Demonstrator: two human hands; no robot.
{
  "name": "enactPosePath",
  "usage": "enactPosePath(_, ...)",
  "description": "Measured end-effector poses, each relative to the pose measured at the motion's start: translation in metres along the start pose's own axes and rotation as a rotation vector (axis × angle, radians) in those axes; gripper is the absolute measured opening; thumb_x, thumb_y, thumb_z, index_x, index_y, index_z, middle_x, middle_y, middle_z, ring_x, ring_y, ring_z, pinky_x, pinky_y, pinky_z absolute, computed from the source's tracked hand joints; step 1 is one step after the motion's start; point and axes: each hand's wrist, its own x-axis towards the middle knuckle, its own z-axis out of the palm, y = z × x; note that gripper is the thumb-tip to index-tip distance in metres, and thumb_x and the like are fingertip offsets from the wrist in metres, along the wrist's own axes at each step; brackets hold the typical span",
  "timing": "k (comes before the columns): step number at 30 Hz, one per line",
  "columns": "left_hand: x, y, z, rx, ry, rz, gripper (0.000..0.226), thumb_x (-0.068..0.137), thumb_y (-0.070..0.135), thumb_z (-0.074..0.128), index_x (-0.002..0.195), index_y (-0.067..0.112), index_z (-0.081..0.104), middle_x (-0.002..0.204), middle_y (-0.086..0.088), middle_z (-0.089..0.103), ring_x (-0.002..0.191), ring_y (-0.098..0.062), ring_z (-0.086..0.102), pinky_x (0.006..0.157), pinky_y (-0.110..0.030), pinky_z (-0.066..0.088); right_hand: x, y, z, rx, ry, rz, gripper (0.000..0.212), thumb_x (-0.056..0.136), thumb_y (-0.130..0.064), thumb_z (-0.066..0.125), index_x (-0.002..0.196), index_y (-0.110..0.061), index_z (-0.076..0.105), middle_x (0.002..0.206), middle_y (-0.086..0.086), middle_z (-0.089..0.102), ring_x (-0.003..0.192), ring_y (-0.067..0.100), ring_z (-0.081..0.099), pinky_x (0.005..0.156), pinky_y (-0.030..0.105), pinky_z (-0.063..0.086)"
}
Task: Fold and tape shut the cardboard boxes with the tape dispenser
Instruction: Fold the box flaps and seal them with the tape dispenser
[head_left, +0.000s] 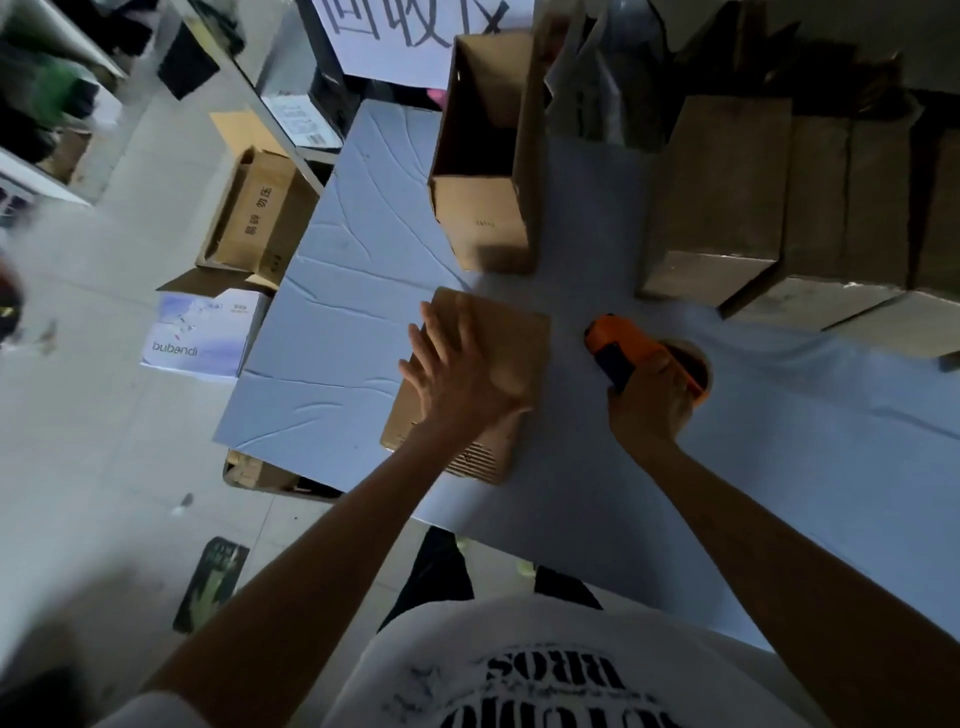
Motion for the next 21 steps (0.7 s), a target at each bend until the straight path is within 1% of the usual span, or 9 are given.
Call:
enactPosePath(2, 0.001, -0.006, 0.0, 0.027, -0.001, 0.005, 0.135, 0.059, 0.067, 0.076, 0.151, 0.02, -0.012, 0.154, -0.015, -0.029, 0.141, -0.042, -0.022, 0.11, -0.064, -0.004, 0.001, 0.003, 0.001, -0.028, 0.038, -0.029, 0.068, 0.089, -0.021, 0.062, 0.141, 0.003, 0.027, 0.139, 0.023, 0.042, 0.128, 0.039, 0.04, 0.104, 0.05, 0.036)
enactPosePath(4, 0.002, -0.009, -0.003, 0.052, -0.023, 0.015, 0.135, 0.059, 0.068, 0.074, 0.15, 0.02, -0.014, 0.153, -0.015, -0.031, 0.14, -0.042, -0.024, 0.11, -0.065, -0.005, -0.003, 0.011, -0.005, -0.042, 0.128, -0.173, 0.052, 0.089, -0.016, 0.058, 0.136, -0.002, 0.04, 0.135, 0.019, 0.047, 0.124, 0.036, 0.043, 0.104, 0.051, 0.034)
enactPosePath(7, 0.004, -0.007, -0.015, 0.053, -0.06, -0.001, 0.136, 0.059, 0.065, 0.077, 0.15, 0.022, -0.015, 0.152, -0.013, -0.032, 0.139, -0.042, -0.027, 0.111, -0.067, -0.006, -0.013, 0.02, -0.023, 0.091, 0.222, -0.517, 0.044, 0.088, -0.015, 0.055, 0.129, -0.031, 0.053, 0.129, -0.008, 0.052, 0.119, 0.016, 0.046, 0.104, 0.041, 0.033)
enactPosePath(8, 0.005, -0.006, -0.02, 0.044, -0.063, -0.002, 0.138, 0.058, 0.062, 0.079, 0.15, 0.022, -0.015, 0.152, -0.013, -0.033, 0.138, -0.041, -0.029, 0.11, -0.066, -0.008, -0.017, 0.02, -0.029, 0.119, 0.233, -0.599, 0.043, 0.088, -0.016, 0.056, 0.126, -0.034, 0.054, 0.127, -0.011, 0.053, 0.119, 0.014, 0.046, 0.104, 0.041, 0.033)
enactPosePath(11, 0.004, 0.001, -0.042, -0.005, -0.035, 0.152, 0.138, 0.06, 0.052, 0.084, 0.15, 0.02, -0.015, 0.154, -0.013, -0.029, 0.14, -0.037, -0.028, 0.114, -0.061, -0.007, -0.023, 0.013, -0.042, 0.126, 0.316, -0.677, 0.033, 0.086, -0.017, 0.062, 0.119, -0.013, 0.058, 0.126, 0.009, 0.053, 0.123, 0.032, 0.048, 0.104, 0.047, 0.037)
enactPosePath(13, -0.005, 0.006, -0.06, -0.113, 0.055, 0.394, 0.125, 0.065, 0.044, 0.084, 0.152, 0.02, -0.002, 0.159, -0.007, -0.014, 0.146, -0.028, -0.014, 0.119, -0.047, 0.0, -0.031, 0.006, -0.048, 0.166, 0.448, -0.723, 0.042, 0.078, -0.014, 0.074, 0.111, -0.005, 0.05, 0.125, 0.021, 0.048, 0.118, 0.042, 0.051, 0.093, 0.047, 0.049)
enactPosePath(16, -0.022, 0.015, -0.079, -0.224, 0.171, 0.701, 0.085, 0.076, 0.021, 0.077, 0.147, 0.02, 0.03, 0.157, -0.001, 0.022, 0.145, -0.018, 0.015, 0.116, -0.029, 0.014, -0.042, -0.007, -0.06, 0.166, 0.559, -0.821, 0.06, 0.063, -0.006, 0.084, 0.108, -0.006, 0.044, 0.119, 0.019, 0.047, 0.096, 0.041, 0.061, 0.075, 0.05, 0.056)
enactPosePath(19, -0.028, 0.015, -0.087, -0.225, 0.196, 0.75, 0.055, 0.085, 0.019, 0.069, 0.136, 0.02, 0.049, 0.14, 0.002, 0.05, 0.129, -0.012, 0.042, 0.1, 0.002, 0.015, -0.045, -0.015, -0.07, 0.126, 0.604, -0.843, 0.063, 0.062, -0.006, 0.086, 0.108, -0.007, 0.043, 0.1, 0.024, 0.062, 0.087, 0.04, 0.064, 0.074, 0.047, 0.056)
enactPosePath(21, -0.025, 0.013, -0.092, -0.217, 0.2, 0.765, 0.045, 0.089, 0.022, 0.064, 0.133, 0.021, 0.053, 0.133, 0.003, 0.056, 0.123, -0.012, 0.048, 0.093, 0.002, 0.02, -0.045, -0.017, -0.076, 0.094, 0.626, -0.856, 0.064, 0.06, -0.007, 0.087, 0.108, -0.006, 0.043, 0.095, 0.023, 0.064, 0.086, 0.04, 0.065, 0.075, 0.045, 0.054)
